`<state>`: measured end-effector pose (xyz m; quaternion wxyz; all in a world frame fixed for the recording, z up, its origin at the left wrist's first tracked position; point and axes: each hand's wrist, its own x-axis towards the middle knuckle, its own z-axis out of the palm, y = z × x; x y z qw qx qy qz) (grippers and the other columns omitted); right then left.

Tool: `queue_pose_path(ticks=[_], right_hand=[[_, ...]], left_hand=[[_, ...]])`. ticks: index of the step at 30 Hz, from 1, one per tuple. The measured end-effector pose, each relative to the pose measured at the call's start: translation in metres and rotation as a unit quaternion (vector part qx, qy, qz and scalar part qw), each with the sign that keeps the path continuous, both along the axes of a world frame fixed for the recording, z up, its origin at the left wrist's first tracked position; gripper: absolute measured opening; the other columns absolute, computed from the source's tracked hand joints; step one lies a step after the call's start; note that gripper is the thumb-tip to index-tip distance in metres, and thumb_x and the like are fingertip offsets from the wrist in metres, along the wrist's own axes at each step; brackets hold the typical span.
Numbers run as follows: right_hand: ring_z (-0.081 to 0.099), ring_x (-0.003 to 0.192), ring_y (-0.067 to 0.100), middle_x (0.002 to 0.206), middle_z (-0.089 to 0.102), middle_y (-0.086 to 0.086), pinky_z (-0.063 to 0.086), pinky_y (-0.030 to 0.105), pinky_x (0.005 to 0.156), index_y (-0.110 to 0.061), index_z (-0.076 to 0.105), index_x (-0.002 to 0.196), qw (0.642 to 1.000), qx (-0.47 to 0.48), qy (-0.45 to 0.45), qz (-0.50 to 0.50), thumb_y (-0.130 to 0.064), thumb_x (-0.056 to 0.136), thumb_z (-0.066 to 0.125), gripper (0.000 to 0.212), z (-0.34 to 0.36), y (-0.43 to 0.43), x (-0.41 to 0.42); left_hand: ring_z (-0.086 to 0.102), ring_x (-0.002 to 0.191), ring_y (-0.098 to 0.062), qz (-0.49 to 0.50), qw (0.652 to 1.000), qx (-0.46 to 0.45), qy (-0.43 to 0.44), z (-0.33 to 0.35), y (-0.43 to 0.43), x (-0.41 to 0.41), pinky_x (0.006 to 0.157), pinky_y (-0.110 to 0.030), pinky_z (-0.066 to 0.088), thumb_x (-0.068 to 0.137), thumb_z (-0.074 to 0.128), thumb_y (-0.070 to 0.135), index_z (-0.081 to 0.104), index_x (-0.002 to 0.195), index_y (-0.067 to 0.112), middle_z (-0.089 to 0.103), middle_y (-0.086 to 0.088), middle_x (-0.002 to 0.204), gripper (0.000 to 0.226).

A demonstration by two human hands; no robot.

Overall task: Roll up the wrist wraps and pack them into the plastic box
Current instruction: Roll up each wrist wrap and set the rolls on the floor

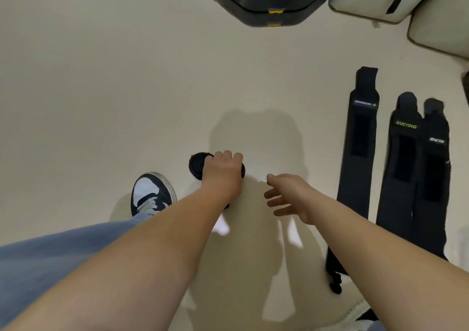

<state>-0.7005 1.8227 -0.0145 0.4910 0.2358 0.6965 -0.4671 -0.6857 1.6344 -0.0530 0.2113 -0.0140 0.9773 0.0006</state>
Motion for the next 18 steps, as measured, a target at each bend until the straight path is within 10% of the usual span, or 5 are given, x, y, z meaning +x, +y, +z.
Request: queue_pose_path(ticks=[10, 14, 18], right_hand=[[0.07, 0.102, 0.027, 0.111, 0.07, 0.01, 0.061, 0.044, 0.091, -0.015, 0.061, 0.127, 0.996, 0.06, 0.064, -0.031, -0.038, 0.108, 0.048, 0.032, 0.017, 0.049, 0.016], [0.067, 0.096, 0.026, 0.113, 0.07, 0.017, 0.06, 0.047, 0.093, -0.017, 0.063, 0.103, 0.988, 0.11, 0.082, -0.072, -0.037, 0.108, 0.046, 0.027, 0.017, 0.096, 0.031], [0.063, 0.095, 0.028, 0.103, 0.065, 0.015, 0.057, 0.051, 0.097, -0.002, 0.063, 0.124, 0.972, 0.16, 0.068, -0.157, -0.039, 0.107, 0.046, 0.044, 0.007, 0.151, 0.051]], left_hand=[[0.052, 0.121, -0.03, -0.061, 0.99, 0.123, 0.025, 0.042, 0.063, -0.014, 0.096, -0.04, 0.043, 0.103, 0.053, 0.019, 0.062, 0.13, 0.014, 0.057, -0.006, 0.135, 0.029], [0.06, 0.116, -0.026, 0.004, 0.97, 0.226, -0.086, 0.047, 0.133, -0.01, 0.098, -0.042, 0.052, 0.106, 0.049, 0.024, 0.065, 0.129, 0.018, 0.06, -0.002, 0.131, 0.028], [0.062, 0.117, -0.026, 0.01, 0.946, 0.267, -0.185, 0.04, 0.192, 0.003, 0.097, -0.036, 0.053, 0.106, 0.055, 0.026, 0.066, 0.129, 0.016, 0.065, -0.004, 0.132, 0.028]])
